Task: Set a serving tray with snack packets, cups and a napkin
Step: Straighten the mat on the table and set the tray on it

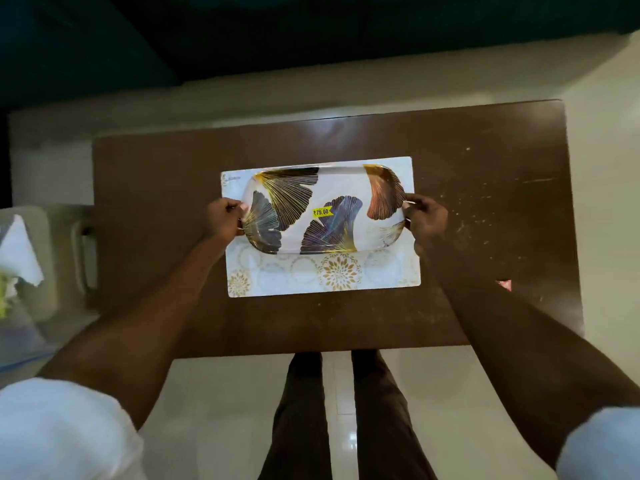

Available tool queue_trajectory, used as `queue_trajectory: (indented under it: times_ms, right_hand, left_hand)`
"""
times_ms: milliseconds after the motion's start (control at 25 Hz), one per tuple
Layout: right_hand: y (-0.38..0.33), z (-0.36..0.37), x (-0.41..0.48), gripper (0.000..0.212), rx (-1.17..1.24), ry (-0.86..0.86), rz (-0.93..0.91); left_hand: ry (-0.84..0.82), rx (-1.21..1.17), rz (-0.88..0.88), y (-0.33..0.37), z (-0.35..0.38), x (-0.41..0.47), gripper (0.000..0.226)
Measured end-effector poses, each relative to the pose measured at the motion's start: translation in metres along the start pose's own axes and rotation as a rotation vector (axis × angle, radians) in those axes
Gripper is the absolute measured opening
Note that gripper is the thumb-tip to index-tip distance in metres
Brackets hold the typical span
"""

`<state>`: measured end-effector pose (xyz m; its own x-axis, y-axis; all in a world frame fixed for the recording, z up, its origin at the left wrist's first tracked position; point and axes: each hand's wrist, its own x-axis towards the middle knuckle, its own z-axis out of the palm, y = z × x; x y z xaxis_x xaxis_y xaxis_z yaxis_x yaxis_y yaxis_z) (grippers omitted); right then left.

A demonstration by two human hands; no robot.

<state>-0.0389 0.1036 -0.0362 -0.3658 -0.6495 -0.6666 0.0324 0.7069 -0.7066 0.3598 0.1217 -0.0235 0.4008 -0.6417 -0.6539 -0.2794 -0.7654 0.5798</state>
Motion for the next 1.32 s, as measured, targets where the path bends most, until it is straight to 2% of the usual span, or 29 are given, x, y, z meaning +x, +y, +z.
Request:
queue_trajectory:
  times_ms: [320,640,1320]
  right_hand:
    - [0.029,0.01,-0.009,0.027,-0.101,0.004,0.083]
    - [0.029,0.011,-0.004,0.026,-0.108,0.056,0.075]
    - [0.032,0.012,-0.003,0.026,-0.106,0.053,0.041]
  left_hand:
    - [0.016,-0.027,-0.029,-0.055,0.003,-0.013,0.029]
    - [0.029,-0.05,0.005,-0.044,0.008,0.003,0.027]
    - [0.008,-0.043,0.0,-0.043,0.006,0.001,0.028]
